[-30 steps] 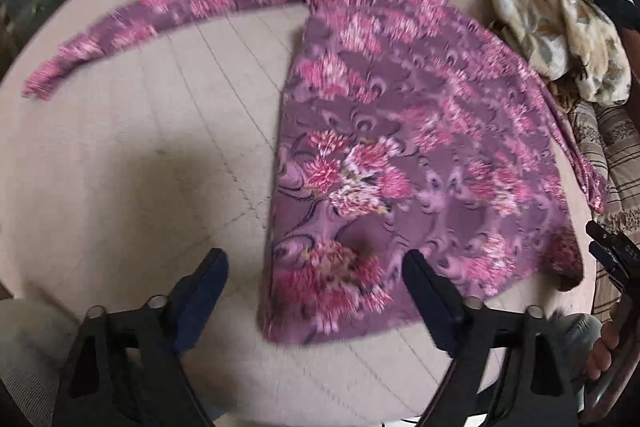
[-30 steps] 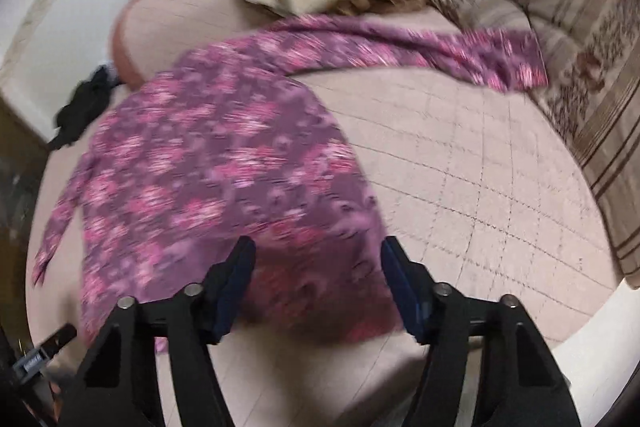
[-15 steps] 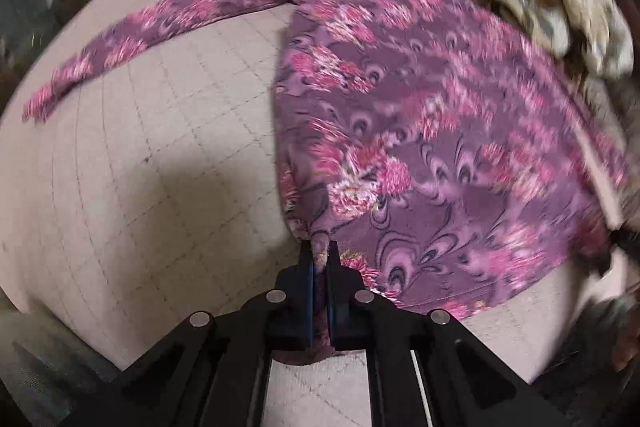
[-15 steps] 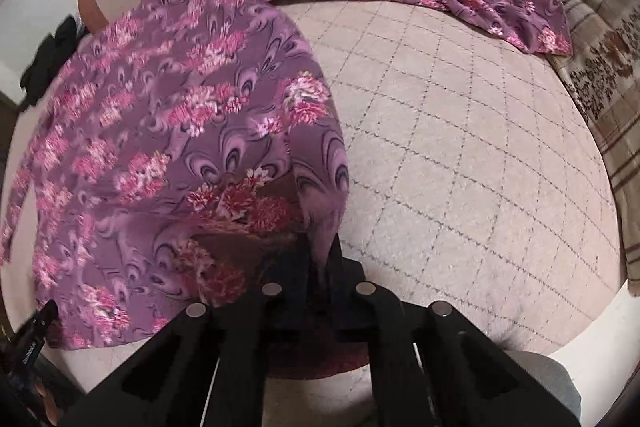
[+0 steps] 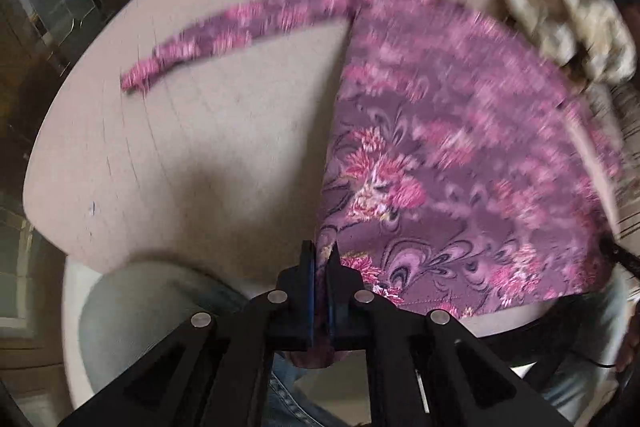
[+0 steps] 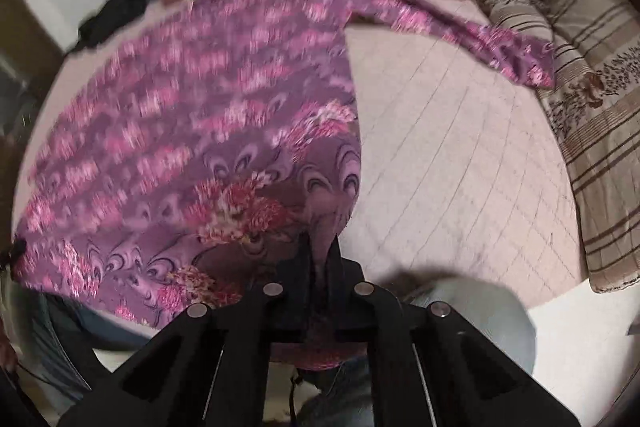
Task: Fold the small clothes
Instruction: 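Lower both tools and grasp the shirt hem with each gripper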
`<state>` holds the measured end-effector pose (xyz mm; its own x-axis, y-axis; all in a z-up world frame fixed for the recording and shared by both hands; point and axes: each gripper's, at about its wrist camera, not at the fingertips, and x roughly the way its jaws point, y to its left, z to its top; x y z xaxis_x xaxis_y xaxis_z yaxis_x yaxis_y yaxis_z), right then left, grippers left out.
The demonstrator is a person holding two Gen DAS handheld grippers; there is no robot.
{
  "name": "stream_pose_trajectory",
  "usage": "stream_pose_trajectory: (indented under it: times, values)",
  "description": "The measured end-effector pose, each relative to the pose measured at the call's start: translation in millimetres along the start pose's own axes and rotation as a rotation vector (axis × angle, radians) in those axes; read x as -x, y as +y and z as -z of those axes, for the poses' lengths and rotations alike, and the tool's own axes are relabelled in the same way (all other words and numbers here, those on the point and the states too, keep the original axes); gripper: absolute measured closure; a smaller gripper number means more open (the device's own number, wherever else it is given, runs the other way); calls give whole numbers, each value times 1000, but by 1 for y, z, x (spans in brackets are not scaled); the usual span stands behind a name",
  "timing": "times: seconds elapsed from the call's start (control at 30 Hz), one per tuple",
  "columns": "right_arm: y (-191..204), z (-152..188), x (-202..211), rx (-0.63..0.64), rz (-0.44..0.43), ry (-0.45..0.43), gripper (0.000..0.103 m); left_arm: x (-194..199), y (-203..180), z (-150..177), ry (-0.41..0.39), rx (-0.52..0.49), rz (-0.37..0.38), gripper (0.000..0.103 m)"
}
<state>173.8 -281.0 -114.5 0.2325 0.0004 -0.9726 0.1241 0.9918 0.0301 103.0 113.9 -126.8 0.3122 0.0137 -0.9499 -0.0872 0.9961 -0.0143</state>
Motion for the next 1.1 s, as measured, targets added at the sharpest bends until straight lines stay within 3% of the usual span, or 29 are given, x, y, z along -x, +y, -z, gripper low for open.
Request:
stream_pose_trajectory:
  times: [0.13, 0.17, 0.2, 0.23, 0.27, 0.3, 0.4, 0.43, 0.5, 0.57, 0.67, 0.77, 0.83, 0.93, 1.0, 1.1]
  values:
    - [-5, 0, -47, -59, 52, 104, 95, -44, -14, 4, 102, -4, -28, 94]
    - [-10, 0, -49, -91, 46, 115, 93, -48, -15, 5, 119, -1, -39, 89]
    - [-14, 1, -46, -116, 34, 104, 92, -47, -14, 6, 119, 1, -41, 77]
    - [-18, 1, -38, -128, 24, 79, 85, -40, -10, 7, 96, 13, -26, 70]
    - [-21, 2, -27, -138, 27, 44, 72, -33, -7, 7, 71, 26, -10, 56]
    - [-24, 2, -10, -148, 30, -13, 66, -20, -1, 8, 25, 44, 15, 45]
    - [-23, 1, 48, -137, -4, -222, 37, 18, 21, 7, -113, 111, 65, 23]
    - [-16, -2, 70, -119, -31, -293, 29, 30, 31, 2, -158, 152, 79, 21]
    - [2, -9, 105, -67, -107, -423, 24, 40, 50, -7, -203, 225, 104, 20]
    - [30, -21, 134, -17, -178, -539, 11, 48, 74, -24, -238, 328, 143, 17]
    - [74, -43, 148, 47, -276, -612, 7, 29, 130, -60, -257, 558, 236, 10]
    - [122, -75, 135, 106, -415, -584, 7, -14, 176, -86, -206, 828, 274, 12]
    - [156, -100, 112, 129, -507, -490, 7, -39, 200, -101, -183, 958, 324, 12]
    - [204, -129, 83, 195, -570, -387, 7, -63, 218, -124, -164, 1009, 306, 17]
    - [232, -144, 68, 232, -580, -356, 7, -76, 223, -138, -140, 1036, 290, 27]
    - [263, -162, 45, 266, -559, -328, 7, -103, 226, -158, -113, 1103, 352, 36]
